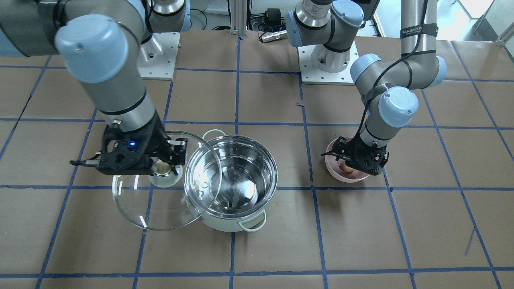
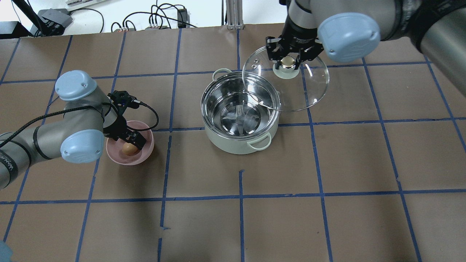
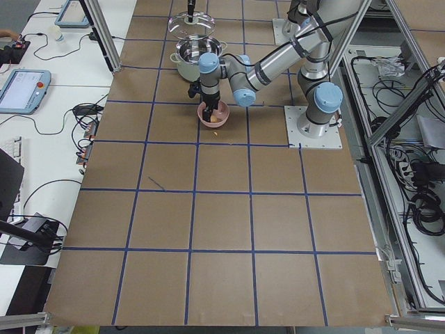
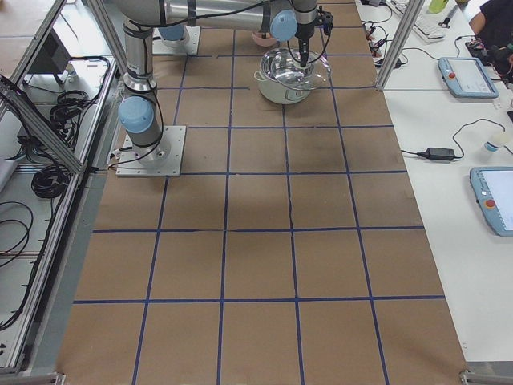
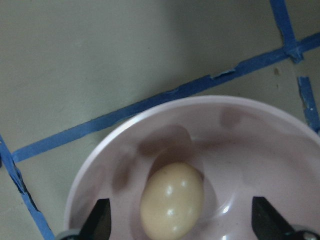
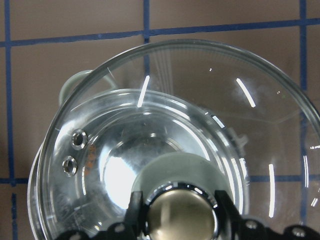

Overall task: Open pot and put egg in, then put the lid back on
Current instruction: 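Lift the glass lid off the pot with the right gripper, moving it away, then hold the lid aside with the right gripper while the left gripper lifts the egg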

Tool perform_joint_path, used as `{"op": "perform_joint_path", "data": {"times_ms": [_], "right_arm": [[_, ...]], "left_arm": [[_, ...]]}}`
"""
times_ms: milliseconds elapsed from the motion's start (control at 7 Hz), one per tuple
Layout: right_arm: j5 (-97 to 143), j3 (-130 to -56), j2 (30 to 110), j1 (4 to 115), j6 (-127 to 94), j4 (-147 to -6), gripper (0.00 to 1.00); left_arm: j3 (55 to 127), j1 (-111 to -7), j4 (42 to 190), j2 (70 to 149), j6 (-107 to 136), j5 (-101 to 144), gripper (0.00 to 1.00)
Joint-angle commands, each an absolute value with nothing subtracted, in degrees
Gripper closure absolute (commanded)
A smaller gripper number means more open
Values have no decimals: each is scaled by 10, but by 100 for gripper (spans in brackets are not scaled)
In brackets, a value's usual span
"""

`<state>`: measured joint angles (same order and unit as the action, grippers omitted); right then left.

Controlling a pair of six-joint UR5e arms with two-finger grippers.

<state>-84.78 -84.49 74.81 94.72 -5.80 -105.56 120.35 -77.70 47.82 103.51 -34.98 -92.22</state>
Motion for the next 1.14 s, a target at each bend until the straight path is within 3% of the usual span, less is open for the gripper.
{"op": "perform_joint_path", "data": {"times_ms": [0, 286, 571, 714, 1000], "right_arm": [[-841, -852, 760, 894, 2, -1022, 79], [-869, -859, 760, 892, 3, -1021, 79], [-869, -860, 763, 896, 2, -1021, 78], [-868, -860, 764, 896, 1, -1022, 78], [-867, -868, 766, 897, 1, -1027, 78]], "left_arm": [[1204, -777, 468, 1039, -359, -923, 2], [1205, -777, 468, 1042, -357, -922, 13], [1206, -777, 468, 1046, -357, -923, 13], [1206, -777, 467, 1047, -357, -921, 17], [1205, -777, 467, 1047, -355, -919, 45]]}}
